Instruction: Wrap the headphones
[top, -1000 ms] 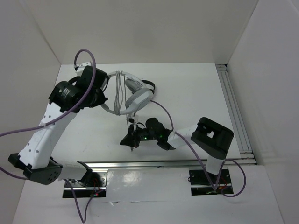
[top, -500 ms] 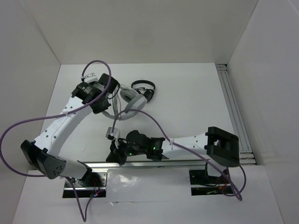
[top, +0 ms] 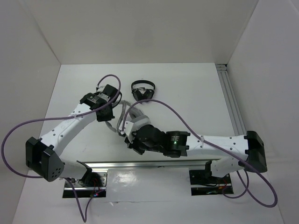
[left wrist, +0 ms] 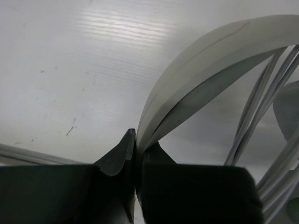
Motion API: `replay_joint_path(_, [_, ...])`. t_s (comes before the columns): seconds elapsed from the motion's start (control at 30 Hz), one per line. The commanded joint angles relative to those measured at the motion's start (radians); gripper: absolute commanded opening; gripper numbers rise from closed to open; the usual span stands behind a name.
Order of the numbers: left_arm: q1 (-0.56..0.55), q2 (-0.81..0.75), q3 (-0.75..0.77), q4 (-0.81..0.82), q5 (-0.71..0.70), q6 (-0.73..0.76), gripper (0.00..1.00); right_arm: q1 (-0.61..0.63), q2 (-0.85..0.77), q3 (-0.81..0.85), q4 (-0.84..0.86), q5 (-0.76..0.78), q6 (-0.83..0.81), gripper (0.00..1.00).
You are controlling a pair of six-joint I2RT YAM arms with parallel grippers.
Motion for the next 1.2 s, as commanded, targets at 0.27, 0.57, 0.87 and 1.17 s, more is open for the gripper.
replay_joint_path(0.27, [-0.194, 0.096, -0.022, 0.224, 0.099, 0.331, 0.00, 0.036, -0.002, 0.240, -0.352, 0.317, -0.235, 0.03])
replay_joint_path(0.57, [-0.208, 0.050, -0.055, 0.212, 0.289, 0.387, 0.00, 0.036, -0.080, 0.119, -0.273, 0.438, -0.255, 0.34])
replay_joint_path(0.87, [-0.219, -0.011, -0.087, 0.169, 0.322, 0.385, 0.00, -0.004, -0.099, -0.028, -0.147, 0.451, -0.255, 0.23])
replay_joint_path(1.17, [-0.219, 0.070, -0.069, 0.120, 0.335, 0.351, 0.00, -0.014, -0.195, -0.002, -0.080, 0.529, -0.208, 0.52])
